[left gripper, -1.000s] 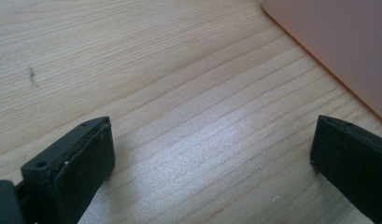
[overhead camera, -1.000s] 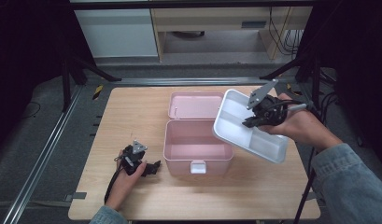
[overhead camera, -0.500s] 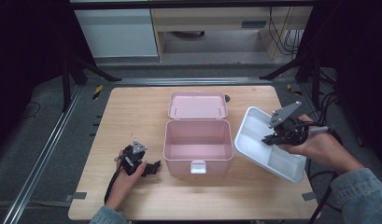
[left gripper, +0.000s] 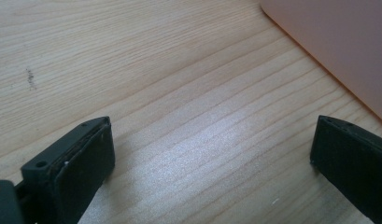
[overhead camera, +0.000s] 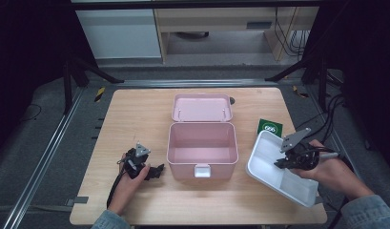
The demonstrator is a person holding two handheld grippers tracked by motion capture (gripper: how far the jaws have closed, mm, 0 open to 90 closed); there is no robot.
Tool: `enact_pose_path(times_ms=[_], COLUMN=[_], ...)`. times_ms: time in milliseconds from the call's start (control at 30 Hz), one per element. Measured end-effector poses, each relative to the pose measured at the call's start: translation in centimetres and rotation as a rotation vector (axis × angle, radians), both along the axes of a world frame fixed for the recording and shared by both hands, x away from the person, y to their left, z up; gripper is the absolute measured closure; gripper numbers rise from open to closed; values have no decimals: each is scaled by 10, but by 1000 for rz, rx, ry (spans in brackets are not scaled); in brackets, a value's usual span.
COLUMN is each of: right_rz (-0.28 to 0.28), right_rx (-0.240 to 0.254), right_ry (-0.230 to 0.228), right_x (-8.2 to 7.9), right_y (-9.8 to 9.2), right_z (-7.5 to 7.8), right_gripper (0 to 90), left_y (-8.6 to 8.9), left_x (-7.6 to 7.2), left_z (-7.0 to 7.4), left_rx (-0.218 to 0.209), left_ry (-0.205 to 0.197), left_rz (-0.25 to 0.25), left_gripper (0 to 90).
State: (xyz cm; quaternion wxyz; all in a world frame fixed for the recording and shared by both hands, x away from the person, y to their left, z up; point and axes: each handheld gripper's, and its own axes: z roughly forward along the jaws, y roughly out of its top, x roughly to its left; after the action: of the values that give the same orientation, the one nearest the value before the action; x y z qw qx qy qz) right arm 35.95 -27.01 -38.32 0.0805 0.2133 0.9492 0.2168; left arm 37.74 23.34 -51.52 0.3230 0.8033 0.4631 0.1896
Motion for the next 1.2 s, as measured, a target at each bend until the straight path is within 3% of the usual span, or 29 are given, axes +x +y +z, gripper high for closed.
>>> enact_pose_path(times_ms=[333,467,633,1033,1200], right_rz=[-3,13,1,-24,-22], right_rx=[-26,-81,-104,-66,-22], right_ry=[36,41,64,68,56], right_x=[-10,-8,-1,15,15], right_y=[2,5,3,8,7], right_z=[-26,-37,-53,-79,-81], right_gripper=[898,898,897,897,890], left_y=[0,0,0,0,0], left_x=[0,0,0,0,0], left_z=[0,0,0,0,0], left_rx=[0,1,1,2,1], left_ry=[0,0,0,0,0], left_rz=[-1,-5,-4,-5,-5], left_gripper=[0,0,0,0,0])
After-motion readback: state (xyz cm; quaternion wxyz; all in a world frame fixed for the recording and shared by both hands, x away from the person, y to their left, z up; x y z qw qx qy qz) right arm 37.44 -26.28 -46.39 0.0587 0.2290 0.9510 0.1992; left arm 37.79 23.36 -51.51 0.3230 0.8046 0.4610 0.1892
